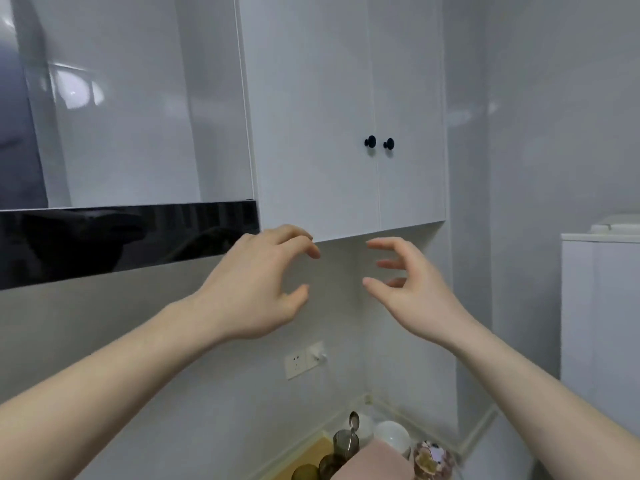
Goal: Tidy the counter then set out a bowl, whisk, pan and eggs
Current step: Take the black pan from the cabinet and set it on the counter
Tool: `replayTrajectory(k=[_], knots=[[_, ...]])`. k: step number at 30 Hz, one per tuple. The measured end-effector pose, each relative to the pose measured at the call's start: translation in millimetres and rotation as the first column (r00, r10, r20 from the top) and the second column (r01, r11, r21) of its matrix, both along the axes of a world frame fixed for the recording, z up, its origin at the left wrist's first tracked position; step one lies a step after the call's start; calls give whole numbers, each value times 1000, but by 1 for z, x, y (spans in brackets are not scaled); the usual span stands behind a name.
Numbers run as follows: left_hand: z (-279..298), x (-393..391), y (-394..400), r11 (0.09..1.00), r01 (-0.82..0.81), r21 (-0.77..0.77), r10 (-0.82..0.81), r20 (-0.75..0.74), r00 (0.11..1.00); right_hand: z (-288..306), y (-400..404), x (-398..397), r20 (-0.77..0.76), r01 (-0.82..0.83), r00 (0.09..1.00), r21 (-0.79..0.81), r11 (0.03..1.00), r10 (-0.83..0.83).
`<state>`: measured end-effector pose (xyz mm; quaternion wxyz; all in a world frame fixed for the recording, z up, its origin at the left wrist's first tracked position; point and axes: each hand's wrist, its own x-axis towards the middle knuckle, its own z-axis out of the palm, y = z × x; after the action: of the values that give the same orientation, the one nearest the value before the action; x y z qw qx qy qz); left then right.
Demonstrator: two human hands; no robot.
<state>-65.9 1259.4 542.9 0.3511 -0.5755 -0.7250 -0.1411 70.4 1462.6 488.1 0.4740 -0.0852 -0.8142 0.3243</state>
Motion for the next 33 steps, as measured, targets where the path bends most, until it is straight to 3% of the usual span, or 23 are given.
replayTrajectory(k=[8, 17, 33], knots=[[83, -3, 136, 969, -243, 45, 246, -86, 965, 61, 120, -28, -98, -20, 995, -48, 999, 15], [137, -11, 251, 868, -497, -7, 497, -17, 868, 105, 192, -67, -151, -62, 988, -130, 989, 42], [168, -8, 315, 840, -541, 38, 531, 144, 835, 147, 231, -94, -214, 13, 974, -301, 954, -81]])
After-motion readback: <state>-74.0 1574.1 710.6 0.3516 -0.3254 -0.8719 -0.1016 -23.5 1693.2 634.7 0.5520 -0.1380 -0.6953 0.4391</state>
